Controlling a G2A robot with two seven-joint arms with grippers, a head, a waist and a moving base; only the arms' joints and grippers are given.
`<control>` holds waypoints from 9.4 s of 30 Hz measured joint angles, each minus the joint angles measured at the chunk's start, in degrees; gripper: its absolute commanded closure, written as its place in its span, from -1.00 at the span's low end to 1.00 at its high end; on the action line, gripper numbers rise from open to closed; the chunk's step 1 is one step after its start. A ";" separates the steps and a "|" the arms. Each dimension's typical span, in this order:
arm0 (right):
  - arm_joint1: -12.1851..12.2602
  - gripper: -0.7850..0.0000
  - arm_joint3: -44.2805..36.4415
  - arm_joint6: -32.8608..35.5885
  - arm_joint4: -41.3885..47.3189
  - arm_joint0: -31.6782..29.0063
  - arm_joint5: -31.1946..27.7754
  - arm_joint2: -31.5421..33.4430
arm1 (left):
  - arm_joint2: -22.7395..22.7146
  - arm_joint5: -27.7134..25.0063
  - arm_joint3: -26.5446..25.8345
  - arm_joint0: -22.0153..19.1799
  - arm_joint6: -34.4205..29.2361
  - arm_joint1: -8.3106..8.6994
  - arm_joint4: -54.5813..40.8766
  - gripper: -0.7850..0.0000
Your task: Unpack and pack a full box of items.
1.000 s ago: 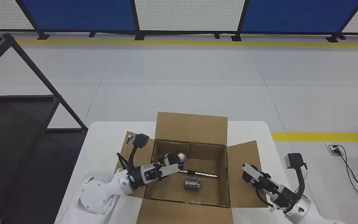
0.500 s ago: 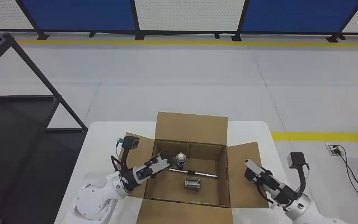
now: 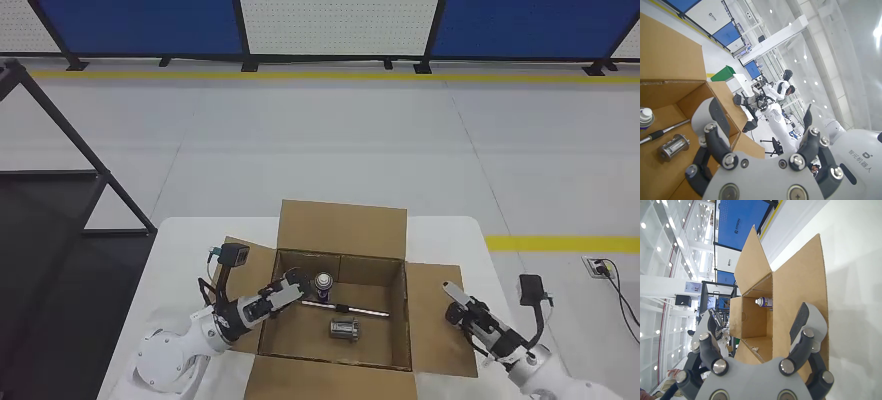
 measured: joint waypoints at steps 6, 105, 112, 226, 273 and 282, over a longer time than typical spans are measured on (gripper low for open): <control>0.36 -1.00 2.46 1.39 -0.98 1.06 0.72 -1.31 | 0.05 0.31 -0.35 0.28 0.58 0.00 0.22 -1.00; 1.29 -1.00 -3.76 16.00 -38.72 26.62 13.80 -36.64 | -25.65 -3.72 -20.95 21.06 18.25 2.42 -15.16 -1.00; -0.01 -1.00 2.71 30.25 -45.86 35.48 21.89 -44.85 | -27.61 -4.06 -20.10 22.05 18.79 2.38 -17.12 -1.00; -4.60 1.00 -9.37 20.14 -73.93 20.10 20.78 -41.36 | -21.66 -3.78 -18.39 18.29 18.56 1.40 -8.98 -1.00; -2.05 1.00 -22.97 -13.45 -93.56 2.19 -3.35 -22.83 | -32.26 -1.75 -16.89 21.01 18.27 2.22 -12.43 -1.00; -1.48 1.00 -23.29 -26.07 -101.71 -1.33 -6.33 -19.42 | -32.26 -1.75 -16.89 21.01 18.27 2.22 -12.43 -1.00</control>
